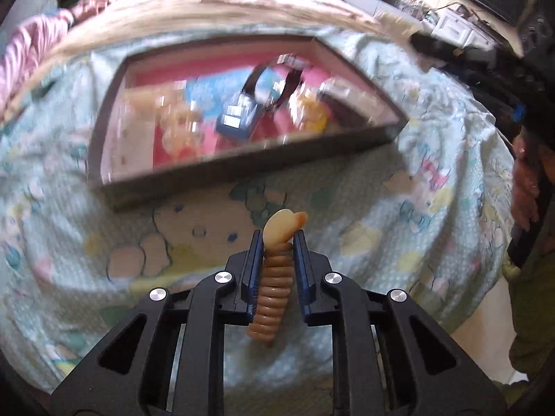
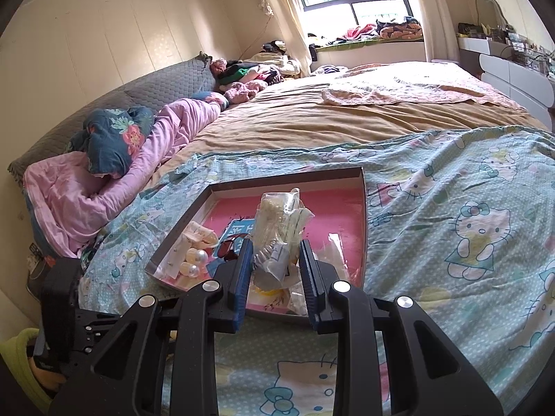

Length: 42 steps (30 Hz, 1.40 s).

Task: Organize jewelry
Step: 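Place the hair tie in the tray with left tool while right tool drops the bag there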

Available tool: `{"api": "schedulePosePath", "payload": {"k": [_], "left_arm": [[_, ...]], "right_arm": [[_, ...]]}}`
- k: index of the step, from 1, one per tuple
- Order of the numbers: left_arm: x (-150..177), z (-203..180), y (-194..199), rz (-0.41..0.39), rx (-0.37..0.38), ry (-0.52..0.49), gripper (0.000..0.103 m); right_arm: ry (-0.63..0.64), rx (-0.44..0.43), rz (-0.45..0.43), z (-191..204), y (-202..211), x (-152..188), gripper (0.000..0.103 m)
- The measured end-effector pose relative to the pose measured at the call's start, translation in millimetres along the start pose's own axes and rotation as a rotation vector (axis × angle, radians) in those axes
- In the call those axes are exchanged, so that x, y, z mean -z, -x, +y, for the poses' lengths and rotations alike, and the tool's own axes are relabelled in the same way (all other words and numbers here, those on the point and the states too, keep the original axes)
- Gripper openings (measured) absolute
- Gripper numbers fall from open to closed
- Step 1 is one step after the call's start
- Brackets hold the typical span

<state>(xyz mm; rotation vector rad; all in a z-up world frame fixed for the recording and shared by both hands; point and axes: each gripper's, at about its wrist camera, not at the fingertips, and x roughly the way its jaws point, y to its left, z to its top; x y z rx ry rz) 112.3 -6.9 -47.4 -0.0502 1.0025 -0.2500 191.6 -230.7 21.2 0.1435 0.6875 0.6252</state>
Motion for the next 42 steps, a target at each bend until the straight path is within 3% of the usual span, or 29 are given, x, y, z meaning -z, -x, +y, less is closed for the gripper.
{"api": "schedulePosePath", "payload": {"k": [8, 14, 31, 42], "left_arm": [[-49.2, 2.2, 19.2, -0.138, -0.013, 0.028, 0.011], [-74.2, 15.6, 4.1, -0.166, -0.068, 0.072, 0.011], [-73.6, 41.0, -19.6, -0.142, -0.092, 0.133, 0.011], [-71.9, 37.8, -11.3, -0.161, -0.082, 0.133, 0.031]], "right_arm": [[-0.003, 0.015, 0.026, -7.7, -17.4, -4.8, 0.026], [0.011, 0.051, 0.055, -12.8, -35.9, -2.9, 0.026], [0.027, 0.108, 0.136, -16.7, -63.8, 14.6, 0.029], [0.025, 0.109, 0.106, -10.7, -47.2, 12.2, 0.048]]}}
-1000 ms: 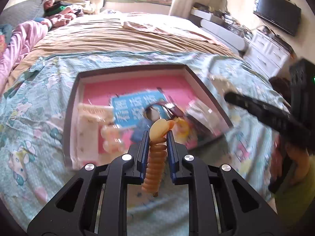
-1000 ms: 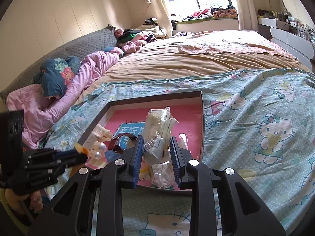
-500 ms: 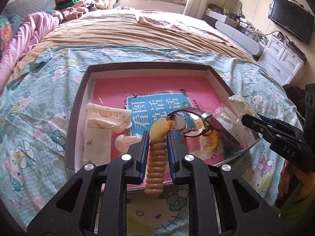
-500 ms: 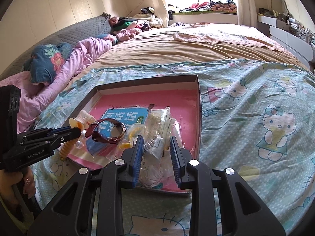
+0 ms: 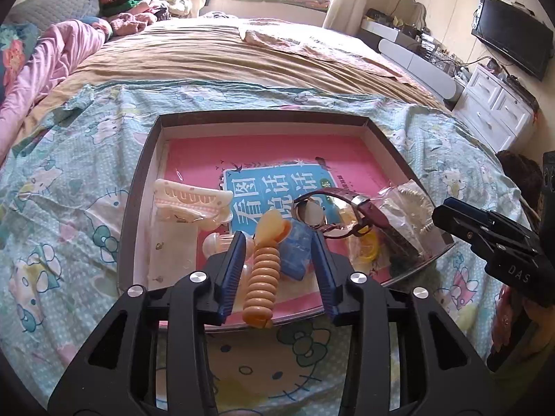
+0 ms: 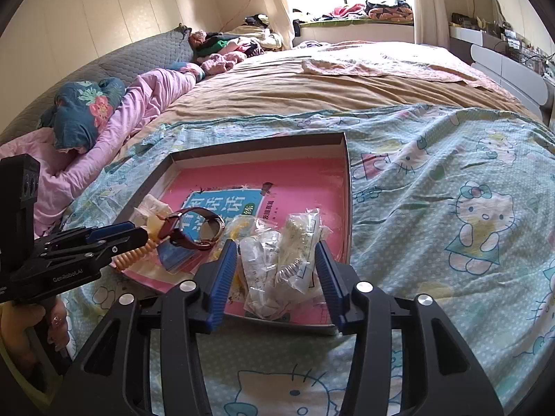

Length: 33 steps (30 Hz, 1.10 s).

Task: Organize jewelry
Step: 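Place the hair tie in the tray with left tool while right tool drops the bag there, then open both tools and pull them back from the tray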

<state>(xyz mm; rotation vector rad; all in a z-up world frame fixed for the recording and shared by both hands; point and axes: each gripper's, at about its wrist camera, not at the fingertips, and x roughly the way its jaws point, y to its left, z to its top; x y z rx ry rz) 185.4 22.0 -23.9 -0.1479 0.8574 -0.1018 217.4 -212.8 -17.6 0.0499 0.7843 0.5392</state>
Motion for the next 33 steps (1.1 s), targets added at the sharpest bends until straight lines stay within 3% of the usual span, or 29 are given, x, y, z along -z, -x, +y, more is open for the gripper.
{"api": "schedulePosePath", "payload": {"k": [4, 6, 10, 12, 14, 18, 20, 33], "left_arm": [[0.3, -1.4, 9.0, -0.015, 0.006, 0.007, 0.034], [-0.2, -2.4, 14.1, -0.027, 0.009, 0.009, 0.047], [0.0, -5.2, 29.7, -0.059, 0.020, 0.017, 0.052], [-0.1, -6.8, 36.6, -0.070, 0.025, 0.019, 0.064], [-0.1, -8.5, 43.5, -0.082, 0.026, 0.018, 0.065], [0.5, -11.4, 57.9, -0.110, 0.036, 0.026, 0.087], [1.5, -11.5, 65.4, -0.124, 0.040, 0.033, 0.093], [39.2, -9.9, 95.3, -0.108, 0.004, 0.063, 0.093]], "right_arm": [[0.010, 0.001, -0.029, 5.0, 16.0, -0.6, 0.060], [0.016, 0.004, -0.046, 7.5, 24.8, -0.4, 0.065], [0.031, 0.010, -0.083, 12.5, 44.2, 0.1, 0.077], [0.033, 0.011, -0.100, 13.7, 52.8, 1.1, 0.082], [0.027, 0.009, -0.120, 14.6, 62.4, 2.8, 0.087], [0.032, 0.012, -0.149, 20.3, 77.6, 6.1, 0.091], [0.042, 0.021, -0.165, 22.7, 84.4, 7.5, 0.093], [0.048, 0.036, -0.186, 38.5, 115.6, 34.5, 0.098]]}}
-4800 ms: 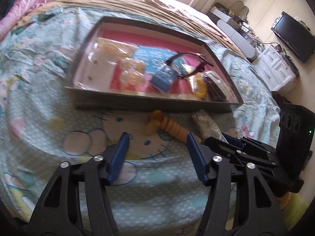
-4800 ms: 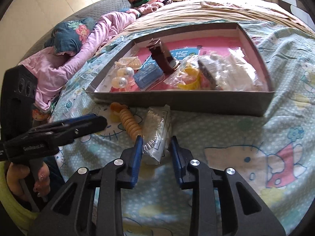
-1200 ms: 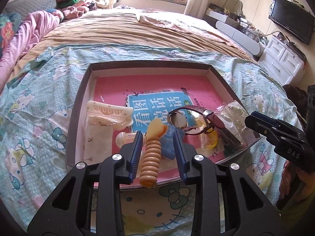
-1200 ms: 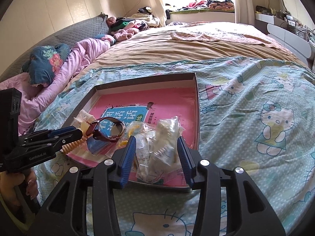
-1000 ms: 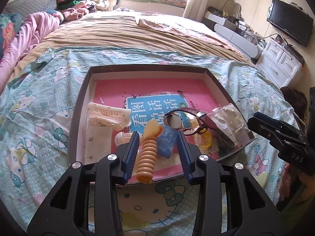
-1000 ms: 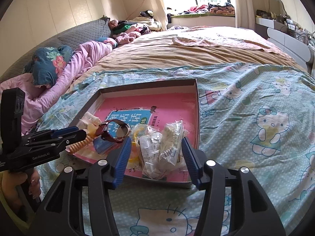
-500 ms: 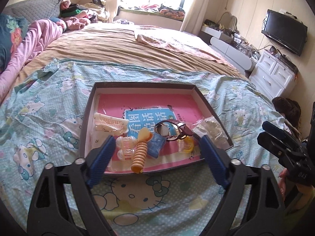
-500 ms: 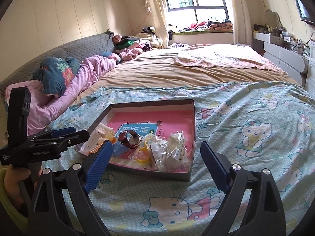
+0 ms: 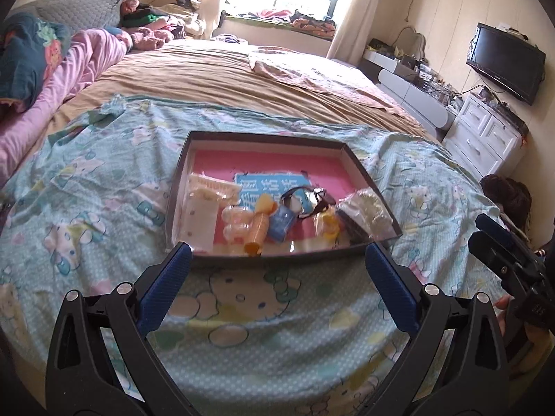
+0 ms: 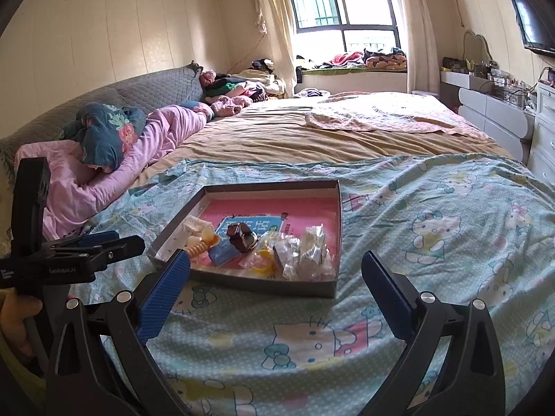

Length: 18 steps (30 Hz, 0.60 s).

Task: Organize jewelry

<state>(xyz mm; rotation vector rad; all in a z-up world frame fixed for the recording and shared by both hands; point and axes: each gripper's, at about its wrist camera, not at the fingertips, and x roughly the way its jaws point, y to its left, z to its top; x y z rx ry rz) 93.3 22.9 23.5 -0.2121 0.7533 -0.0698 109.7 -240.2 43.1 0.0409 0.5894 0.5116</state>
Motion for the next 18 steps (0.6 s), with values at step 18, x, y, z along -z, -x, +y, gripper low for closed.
{"api": "schedulePosePath", "payload": {"k": [18], "left_arm": [[46.5, 4.9, 13.9, 0.025, -0.001, 0.027, 0.093]], "right_arm": [[-0.011, -0.013, 0.117, 13.6, -2.6, 39.7, 0.098]]}}
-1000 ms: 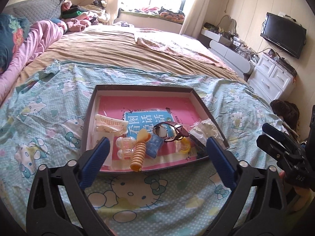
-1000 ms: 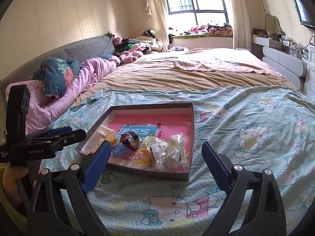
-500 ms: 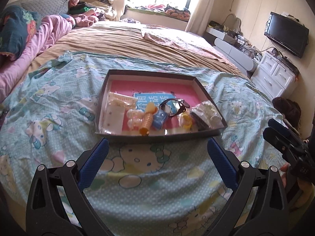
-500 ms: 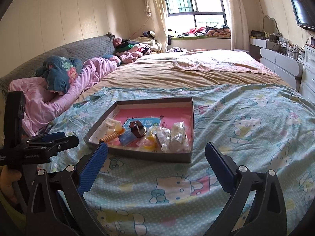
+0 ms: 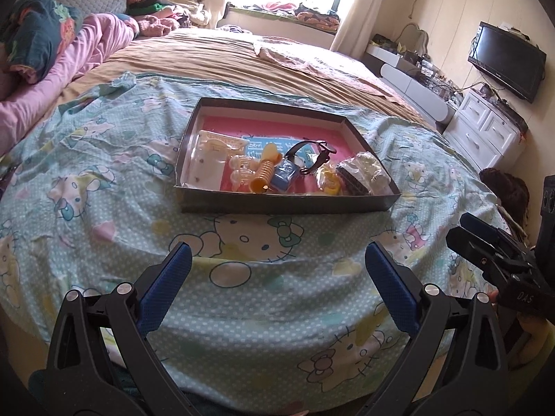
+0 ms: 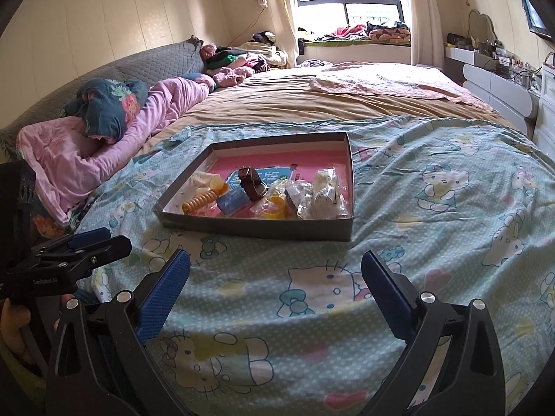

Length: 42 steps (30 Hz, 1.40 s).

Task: Organize jewelry

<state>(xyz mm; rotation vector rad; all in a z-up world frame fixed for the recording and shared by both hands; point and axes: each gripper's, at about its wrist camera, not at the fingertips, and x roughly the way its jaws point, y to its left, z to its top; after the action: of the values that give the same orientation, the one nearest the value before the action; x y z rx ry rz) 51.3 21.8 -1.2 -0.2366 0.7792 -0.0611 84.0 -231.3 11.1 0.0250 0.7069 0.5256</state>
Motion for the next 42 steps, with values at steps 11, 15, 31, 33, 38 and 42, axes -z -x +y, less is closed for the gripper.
{"api": "schedulePosePath", "payload": {"k": [11, 15, 31, 33, 38, 42], "left_arm": [[1.4, -2.0, 4.6, -0.012, -0.018, -0.008, 0.093], [1.0, -2.5, 6.6, -0.017, -0.023, -0.011, 0.093], [0.2, -3.9, 8.5, -0.018, -0.041, -0.018, 0.094], [0.1, -3.9, 8.7, -0.020, -0.041, -0.019, 0.094], [0.1, -3.9, 9.0, -0.021, -0.047, -0.021, 0.094], [-0.9, -3.5, 9.1, -0.020, -0.051, -0.026, 0.094]], "right_arm": [[-0.002, -0.007, 0.012, 1.2, 0.9, 2.8, 0.098], [-0.002, -0.007, 0.011, 1.3, 0.7, 3.1, 0.098], [-0.001, -0.006, 0.011, 1.3, 1.1, 3.4, 0.098], [0.000, -0.006, 0.010, 1.2, 1.3, 3.6, 0.098], [0.000, -0.004, 0.010, 0.8, 1.9, 2.8, 0.098], [-0.001, -0.004, 0.011, -0.1, 3.1, 2.5, 0.098]]}}
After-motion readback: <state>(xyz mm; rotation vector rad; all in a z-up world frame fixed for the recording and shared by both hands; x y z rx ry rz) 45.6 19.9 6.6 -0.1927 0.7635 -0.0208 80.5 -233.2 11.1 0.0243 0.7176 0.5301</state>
